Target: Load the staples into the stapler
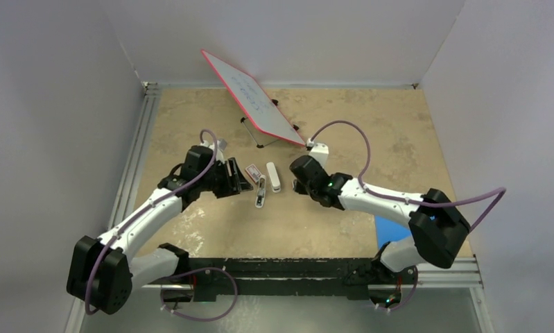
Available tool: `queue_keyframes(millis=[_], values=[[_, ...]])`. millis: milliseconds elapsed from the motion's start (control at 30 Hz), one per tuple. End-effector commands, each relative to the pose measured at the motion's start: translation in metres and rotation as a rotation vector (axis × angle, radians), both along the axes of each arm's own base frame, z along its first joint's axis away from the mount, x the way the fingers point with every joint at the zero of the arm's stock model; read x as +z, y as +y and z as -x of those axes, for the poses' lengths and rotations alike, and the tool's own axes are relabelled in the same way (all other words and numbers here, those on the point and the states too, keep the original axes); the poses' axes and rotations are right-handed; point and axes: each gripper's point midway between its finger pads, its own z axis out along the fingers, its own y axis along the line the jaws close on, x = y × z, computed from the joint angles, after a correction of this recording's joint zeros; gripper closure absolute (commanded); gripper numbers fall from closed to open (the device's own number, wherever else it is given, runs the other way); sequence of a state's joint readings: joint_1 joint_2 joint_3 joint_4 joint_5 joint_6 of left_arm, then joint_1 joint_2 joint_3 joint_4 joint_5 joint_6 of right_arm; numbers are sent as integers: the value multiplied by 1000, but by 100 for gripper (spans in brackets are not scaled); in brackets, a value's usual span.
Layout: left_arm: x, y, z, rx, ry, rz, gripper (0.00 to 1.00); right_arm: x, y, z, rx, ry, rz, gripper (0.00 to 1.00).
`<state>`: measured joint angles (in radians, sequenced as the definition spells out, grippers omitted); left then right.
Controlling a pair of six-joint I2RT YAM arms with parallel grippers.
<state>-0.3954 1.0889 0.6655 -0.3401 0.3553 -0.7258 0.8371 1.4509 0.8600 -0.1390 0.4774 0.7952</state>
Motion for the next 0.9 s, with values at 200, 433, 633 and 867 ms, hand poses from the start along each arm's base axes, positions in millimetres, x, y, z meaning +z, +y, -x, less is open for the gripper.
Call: queue_keyframes(millis=[200, 433, 633, 867], values=[[-21, -26, -14, -38, 37, 114, 50, -39, 37, 81, 41, 161, -58, 78], [-38, -36, -44, -48, -90, 133, 49, -63, 37, 91, 48, 187, -18, 78], [-57, -46, -52, -90, -103, 166, 47, -74, 35, 95, 51, 191, 38, 77], [-56, -47, -58, -129, -187, 146, 44, -73, 33, 100, 54, 204, 28, 63]])
